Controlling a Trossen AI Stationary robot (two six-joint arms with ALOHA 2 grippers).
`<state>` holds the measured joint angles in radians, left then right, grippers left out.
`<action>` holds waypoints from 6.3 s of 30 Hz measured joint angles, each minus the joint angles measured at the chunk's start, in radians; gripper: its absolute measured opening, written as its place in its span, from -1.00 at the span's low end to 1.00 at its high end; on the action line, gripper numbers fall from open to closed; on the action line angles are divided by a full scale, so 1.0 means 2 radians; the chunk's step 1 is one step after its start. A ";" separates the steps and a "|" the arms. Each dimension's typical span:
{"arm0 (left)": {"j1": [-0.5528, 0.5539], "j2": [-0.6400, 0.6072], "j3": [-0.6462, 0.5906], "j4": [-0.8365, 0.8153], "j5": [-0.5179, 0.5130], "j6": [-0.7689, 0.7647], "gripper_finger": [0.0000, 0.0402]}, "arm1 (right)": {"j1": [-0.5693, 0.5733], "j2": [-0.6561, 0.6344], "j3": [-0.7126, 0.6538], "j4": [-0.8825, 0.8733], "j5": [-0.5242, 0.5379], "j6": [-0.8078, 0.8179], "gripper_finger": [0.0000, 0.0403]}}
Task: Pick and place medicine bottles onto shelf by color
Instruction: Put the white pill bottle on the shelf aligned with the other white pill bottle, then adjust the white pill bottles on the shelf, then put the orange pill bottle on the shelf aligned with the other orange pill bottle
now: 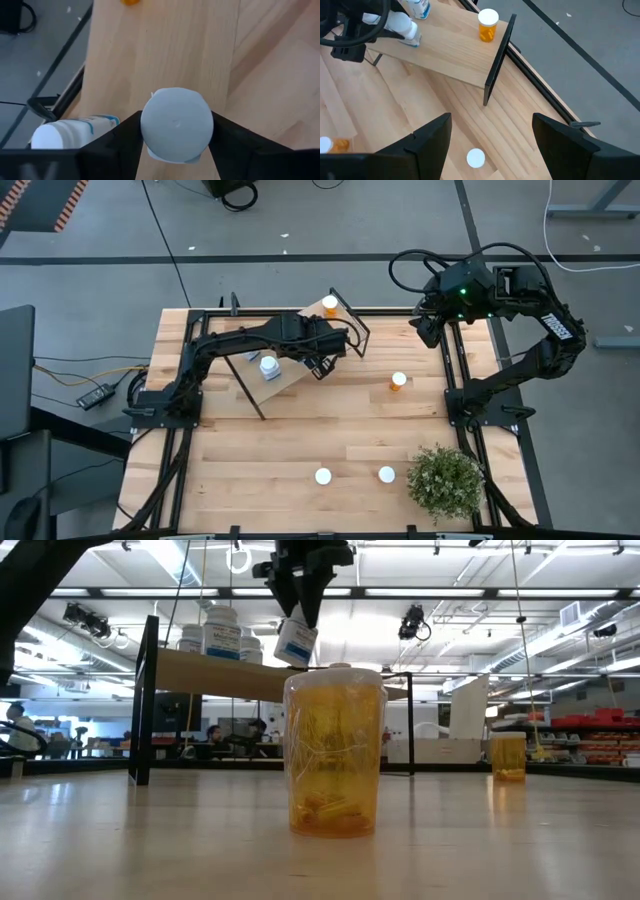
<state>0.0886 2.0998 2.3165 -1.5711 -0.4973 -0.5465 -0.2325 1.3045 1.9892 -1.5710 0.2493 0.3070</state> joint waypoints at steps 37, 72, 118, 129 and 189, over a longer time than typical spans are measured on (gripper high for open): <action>0.032 -0.051 0.000 0.049 0.047 0.220 -0.02 | 0.000 -0.002 0.000 0.000 -0.007 0.021 0.40; 0.050 -0.275 -0.441 0.357 0.107 0.152 0.04 | 0.000 -0.002 0.000 0.000 0.010 0.058 0.40; 0.035 -0.280 -0.369 0.179 0.096 0.082 0.01 | 0.000 -0.002 0.000 0.000 0.006 0.042 0.40; 0.020 -0.280 -0.369 0.136 0.103 0.068 -0.11 | 0.000 -0.002 0.000 0.000 0.002 0.042 0.40; 0.030 -0.210 -0.219 0.317 0.042 0.111 -0.13 | 0.000 -0.001 -0.123 0.008 -0.052 0.092 0.40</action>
<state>0.1486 1.6791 1.8776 -0.9380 -0.4134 -0.3246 -0.2325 1.3025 1.7442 -1.5556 0.1445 0.4904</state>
